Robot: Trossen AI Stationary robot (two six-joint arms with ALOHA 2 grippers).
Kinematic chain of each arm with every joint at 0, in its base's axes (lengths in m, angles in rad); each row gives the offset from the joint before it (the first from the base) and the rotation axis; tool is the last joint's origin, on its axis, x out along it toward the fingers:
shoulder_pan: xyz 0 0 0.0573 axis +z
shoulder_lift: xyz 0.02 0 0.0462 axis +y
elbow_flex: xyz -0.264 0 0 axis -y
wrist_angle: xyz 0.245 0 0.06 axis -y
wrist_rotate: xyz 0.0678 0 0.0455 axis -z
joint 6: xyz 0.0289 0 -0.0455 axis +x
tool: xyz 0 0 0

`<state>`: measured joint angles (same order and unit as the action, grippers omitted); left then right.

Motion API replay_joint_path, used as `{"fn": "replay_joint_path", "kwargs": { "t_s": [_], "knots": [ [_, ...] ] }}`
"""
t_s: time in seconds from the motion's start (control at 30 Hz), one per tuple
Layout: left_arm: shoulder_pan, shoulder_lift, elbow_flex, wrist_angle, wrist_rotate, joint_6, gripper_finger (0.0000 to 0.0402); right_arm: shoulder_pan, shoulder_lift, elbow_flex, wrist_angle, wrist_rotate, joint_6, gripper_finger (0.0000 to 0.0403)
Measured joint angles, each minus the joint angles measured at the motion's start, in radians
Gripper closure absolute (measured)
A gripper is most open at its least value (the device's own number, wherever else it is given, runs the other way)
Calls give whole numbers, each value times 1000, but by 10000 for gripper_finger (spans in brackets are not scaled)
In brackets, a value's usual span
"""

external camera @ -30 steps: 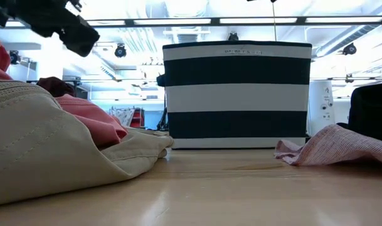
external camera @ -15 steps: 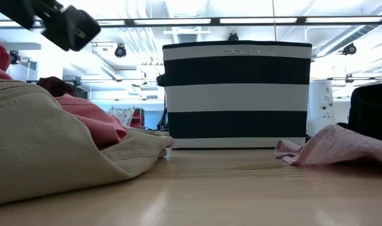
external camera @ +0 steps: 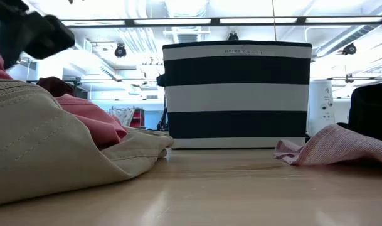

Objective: Sort clothes
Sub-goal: Put the pink underwear into the laundry bin

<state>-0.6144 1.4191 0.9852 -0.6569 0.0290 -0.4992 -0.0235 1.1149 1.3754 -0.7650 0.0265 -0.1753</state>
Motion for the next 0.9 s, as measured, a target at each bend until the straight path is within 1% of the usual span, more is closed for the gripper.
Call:
{"fn": "replay_joint_path", "kwargs": {
  "t_s": [0.23, 0.33, 0.43, 0.53, 0.57, 0.6, 0.7, 0.77, 0.83, 0.9],
  "knots": [
    [0, 59, 0, 28, -2, 12, 208, 0, 0, 0, -1, 1, -6, 197],
    [0, 77, 0, 28, -3, 21, 226, 0, 0, 0, -1, 1, -7, 197],
    [0, 73, 0, 26, -44, 49, 279, 0, 0, 0, -2, 1, -7, 197],
    [1, 36, 0, 14, -70, 84, 363, 0, 0, 0, -6, 1, -7, 202],
    [4, 15, 0, 9, -73, 89, 382, 0, 0, 0, -8, 1, -7, 205],
    [8, -6, 0, 10, -86, 89, 388, 0, 0, 0, -7, 1, -8, 209],
    [14, -87, 0, 26, -193, 99, 390, 0, 0, 0, -10, 1, -8, 227],
    [18, -149, 1, 47, -261, 117, 396, 0, 0, 0, -22, 1, -8, 247],
    [27, -207, 1, 78, -321, 137, 397, 0, 0, 0, -32, 1, -18, 278],
    [41, -262, 2, 100, -373, 163, 398, 0, 0, -6, -37, 1, -37, 318]
  ]
}}
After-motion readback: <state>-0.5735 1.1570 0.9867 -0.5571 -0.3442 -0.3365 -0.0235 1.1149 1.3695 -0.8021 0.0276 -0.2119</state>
